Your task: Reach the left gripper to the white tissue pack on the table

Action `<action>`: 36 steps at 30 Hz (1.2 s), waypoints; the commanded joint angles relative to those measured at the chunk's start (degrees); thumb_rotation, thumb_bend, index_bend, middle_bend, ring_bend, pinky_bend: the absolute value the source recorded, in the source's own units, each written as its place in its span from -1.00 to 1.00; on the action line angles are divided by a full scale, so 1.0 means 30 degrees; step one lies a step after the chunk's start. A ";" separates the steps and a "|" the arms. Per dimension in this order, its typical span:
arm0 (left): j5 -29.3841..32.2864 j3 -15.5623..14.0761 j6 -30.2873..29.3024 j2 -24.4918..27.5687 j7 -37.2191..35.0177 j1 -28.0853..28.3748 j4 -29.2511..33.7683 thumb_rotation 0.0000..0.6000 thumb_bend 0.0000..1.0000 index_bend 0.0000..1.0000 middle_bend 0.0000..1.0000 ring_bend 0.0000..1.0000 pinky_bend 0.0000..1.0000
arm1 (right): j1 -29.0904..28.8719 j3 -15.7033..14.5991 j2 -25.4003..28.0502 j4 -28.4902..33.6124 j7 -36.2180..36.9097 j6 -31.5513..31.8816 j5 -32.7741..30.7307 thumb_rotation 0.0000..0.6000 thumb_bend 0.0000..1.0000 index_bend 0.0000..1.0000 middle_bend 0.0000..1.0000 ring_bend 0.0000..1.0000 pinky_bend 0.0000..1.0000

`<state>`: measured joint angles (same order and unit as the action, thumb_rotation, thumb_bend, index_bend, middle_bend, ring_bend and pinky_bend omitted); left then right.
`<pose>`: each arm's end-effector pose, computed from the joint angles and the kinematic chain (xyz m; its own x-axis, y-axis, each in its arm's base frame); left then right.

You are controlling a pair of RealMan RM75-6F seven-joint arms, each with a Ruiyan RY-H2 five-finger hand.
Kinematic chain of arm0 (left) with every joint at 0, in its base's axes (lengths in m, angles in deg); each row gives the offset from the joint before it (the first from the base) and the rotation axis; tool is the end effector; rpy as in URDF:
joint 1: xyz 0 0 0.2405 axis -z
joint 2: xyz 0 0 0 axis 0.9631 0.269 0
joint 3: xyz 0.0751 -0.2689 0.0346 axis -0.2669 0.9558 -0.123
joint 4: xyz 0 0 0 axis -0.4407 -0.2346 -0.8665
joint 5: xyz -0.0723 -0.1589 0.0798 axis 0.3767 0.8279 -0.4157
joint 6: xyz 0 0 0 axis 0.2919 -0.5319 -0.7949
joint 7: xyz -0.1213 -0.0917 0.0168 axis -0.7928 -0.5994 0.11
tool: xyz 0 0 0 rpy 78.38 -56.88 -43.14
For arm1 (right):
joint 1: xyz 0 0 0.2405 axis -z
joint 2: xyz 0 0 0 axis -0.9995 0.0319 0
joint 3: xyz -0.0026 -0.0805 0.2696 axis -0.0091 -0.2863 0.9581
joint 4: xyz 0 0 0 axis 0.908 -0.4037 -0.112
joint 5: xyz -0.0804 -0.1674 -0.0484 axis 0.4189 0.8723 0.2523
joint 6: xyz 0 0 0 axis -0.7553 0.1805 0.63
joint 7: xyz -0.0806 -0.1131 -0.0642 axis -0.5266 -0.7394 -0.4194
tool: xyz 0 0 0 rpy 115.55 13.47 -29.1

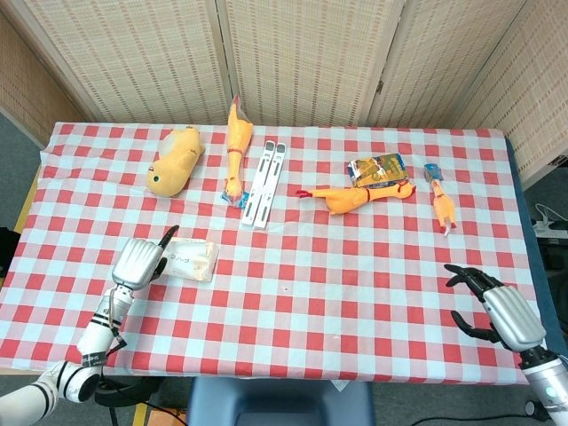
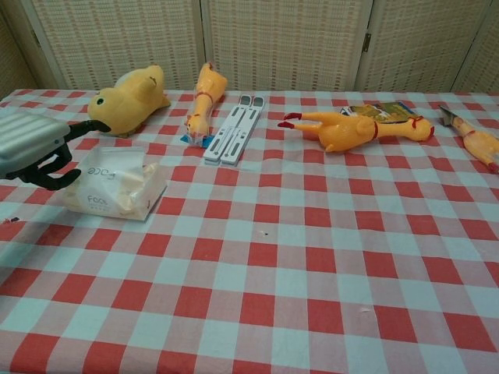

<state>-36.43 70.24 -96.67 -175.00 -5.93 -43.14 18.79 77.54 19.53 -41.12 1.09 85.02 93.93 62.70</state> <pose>-0.2659 0.3606 0.0320 0.6634 -0.0066 0.7482 0.7127 -0.2991 -0.6346 -0.3117 -0.1971 0.1888 0.1825 -0.2260 0.9569 -0.9709 -0.1946 0.1392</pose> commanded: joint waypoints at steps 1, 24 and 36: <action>0.0271 0.0040 0.0285 -0.0336 0.0276 0.0285 -0.0364 1.00 -0.04 -0.75 0.76 0.86 0.87 | 0.0023 -0.0004 0.0061 0.0013 0.0101 0.0094 0.0025 1.00 -0.38 -0.72 -0.36 -0.68 -0.37; 0.0304 0.0321 -0.2494 -0.0612 0.0715 0.0311 -0.0552 1.00 0.20 0.19 0.81 0.87 0.87 | -0.0031 -0.0045 0.0200 0.0172 0.0011 -0.0157 -0.0129 1.00 -0.38 -0.72 -0.36 -0.68 -0.37; 0.0295 0.0892 -0.7503 0.2699 0.3855 -0.2109 0.2436 1.00 0.21 0.25 0.86 0.87 0.86 | -0.0360 -0.0329 0.0516 0.0340 0.0089 -0.0974 0.0033 1.00 -0.38 -0.71 -0.36 -0.68 -0.37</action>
<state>-36.95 72.64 -118.95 -170.60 4.71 -46.78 22.22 76.57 18.64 -39.66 2.05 85.29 91.18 62.74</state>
